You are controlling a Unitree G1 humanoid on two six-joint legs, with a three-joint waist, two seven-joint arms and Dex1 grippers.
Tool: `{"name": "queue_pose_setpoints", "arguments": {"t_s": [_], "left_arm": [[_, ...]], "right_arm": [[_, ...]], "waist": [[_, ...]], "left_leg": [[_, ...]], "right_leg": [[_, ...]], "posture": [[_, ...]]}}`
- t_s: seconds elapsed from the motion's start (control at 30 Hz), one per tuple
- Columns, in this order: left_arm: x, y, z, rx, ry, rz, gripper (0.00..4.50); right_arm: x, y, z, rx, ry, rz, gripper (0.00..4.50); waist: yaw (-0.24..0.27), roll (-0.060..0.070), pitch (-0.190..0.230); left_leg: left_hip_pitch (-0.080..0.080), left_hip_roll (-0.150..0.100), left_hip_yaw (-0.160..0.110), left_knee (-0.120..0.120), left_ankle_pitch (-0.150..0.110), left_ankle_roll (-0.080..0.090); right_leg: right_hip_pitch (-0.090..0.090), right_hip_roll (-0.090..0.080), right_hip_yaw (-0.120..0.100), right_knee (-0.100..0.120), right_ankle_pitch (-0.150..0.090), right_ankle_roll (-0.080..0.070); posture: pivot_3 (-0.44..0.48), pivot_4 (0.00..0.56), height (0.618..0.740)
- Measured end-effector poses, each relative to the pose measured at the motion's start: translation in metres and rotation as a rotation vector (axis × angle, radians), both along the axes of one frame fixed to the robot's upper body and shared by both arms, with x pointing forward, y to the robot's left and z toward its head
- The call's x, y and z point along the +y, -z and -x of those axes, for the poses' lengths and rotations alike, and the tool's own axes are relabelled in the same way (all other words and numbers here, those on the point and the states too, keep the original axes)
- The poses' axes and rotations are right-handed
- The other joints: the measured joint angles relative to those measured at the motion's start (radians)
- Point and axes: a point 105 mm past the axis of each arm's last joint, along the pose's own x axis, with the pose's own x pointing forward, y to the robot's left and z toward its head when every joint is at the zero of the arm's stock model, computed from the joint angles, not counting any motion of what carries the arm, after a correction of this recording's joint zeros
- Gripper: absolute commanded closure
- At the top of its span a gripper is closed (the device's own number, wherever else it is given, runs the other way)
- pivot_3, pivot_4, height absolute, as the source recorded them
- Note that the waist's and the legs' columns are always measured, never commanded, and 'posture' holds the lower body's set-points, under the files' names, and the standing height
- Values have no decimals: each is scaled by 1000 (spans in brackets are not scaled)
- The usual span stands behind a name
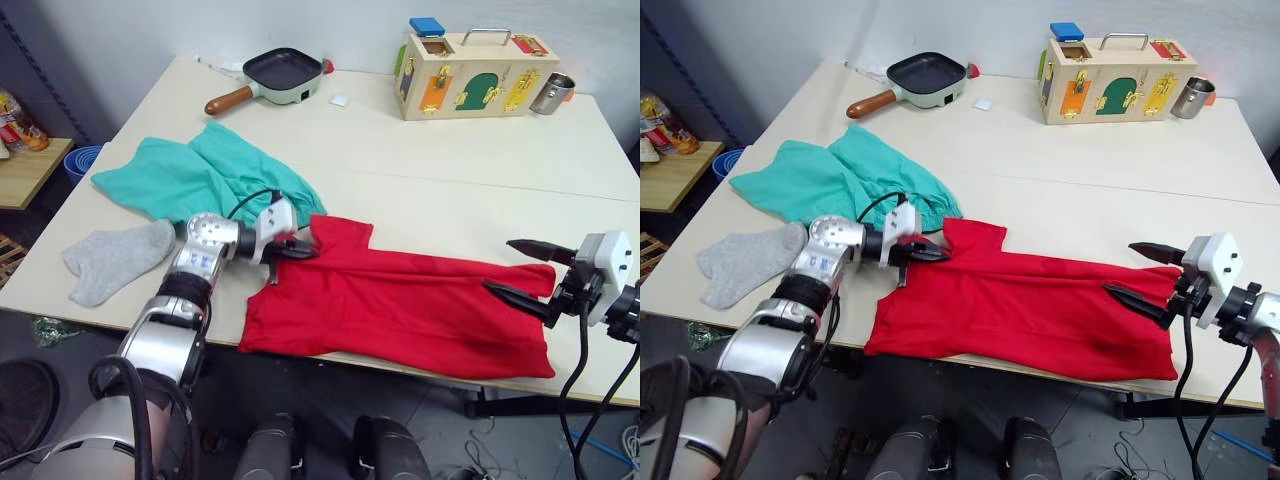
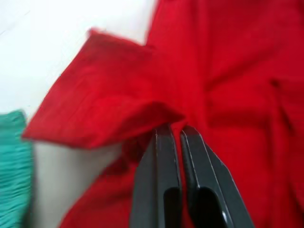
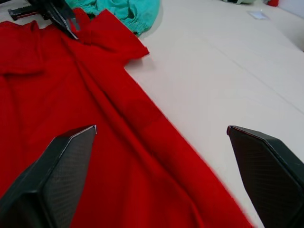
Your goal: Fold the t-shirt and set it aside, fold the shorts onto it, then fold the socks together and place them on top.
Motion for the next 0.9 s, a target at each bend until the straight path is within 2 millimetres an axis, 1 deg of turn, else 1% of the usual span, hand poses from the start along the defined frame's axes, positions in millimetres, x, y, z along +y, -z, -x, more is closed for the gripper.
{"name": "queue_pose_setpoints", "arguments": {"t_s": [0.13,0.17,0.27,0.47,0.6,0.77,0.87,0.9], "left_arm": [[1,-2,11,-174,101,-33,4478],[1,-2,12,-195,113,-40,4478],[1,1,19,-321,185,-98,4478],[-1,5,27,-465,273,-163,4478],[-2,7,34,-591,395,-267,4478],[-4,9,41,-684,518,-337,4478],[-3,9,43,-670,540,-345,3860],[-3,8,43,-653,532,-339,3564]], "right_arm": [[1,0,1,2,2,-2,0],[1,1,1,4,3,-3,0],[1,4,1,12,11,-12,0],[1,9,3,24,18,-23,0],[4,15,3,39,12,-32,0],[5,16,3,44,8,-32,0],[6,17,3,44,8,-39,0],[7,18,2,48,7,-43,0]], "waist": [[0,0,0],[0,0,0],[-1,0,0],[0,-1,-1],[-2,-1,-1],[-4,-1,-1],[-6,-1,-1],[-6,-1,-1]], "left_leg": [[0,0,0,1,-1,2],[0,0,0,1,-1,2],[0,0,0,1,-1,2],[0,-1,0,1,-1,2],[0,-1,0,1,-1,2],[1,-1,0,1,-1,2],[1,0,0,1,-1,2],[0,0,0,1,-1,2]], "right_leg": [[0,-2,-1,0,0,0],[0,-2,-1,0,0,0],[0,-2,-2,1,0,0],[0,-2,-2,1,0,0],[0,-2,-2,1,0,0],[0,-2,-2,1,0,0],[0,-2,-2,1,0,0],[0,-2,-2,2,0,0]], "posture": [[0,150,740],[0,150,740],[0,150,740],[0,150,740],[0,150,740],[0,150,740],[0,150,740],[0,150,740]]}}
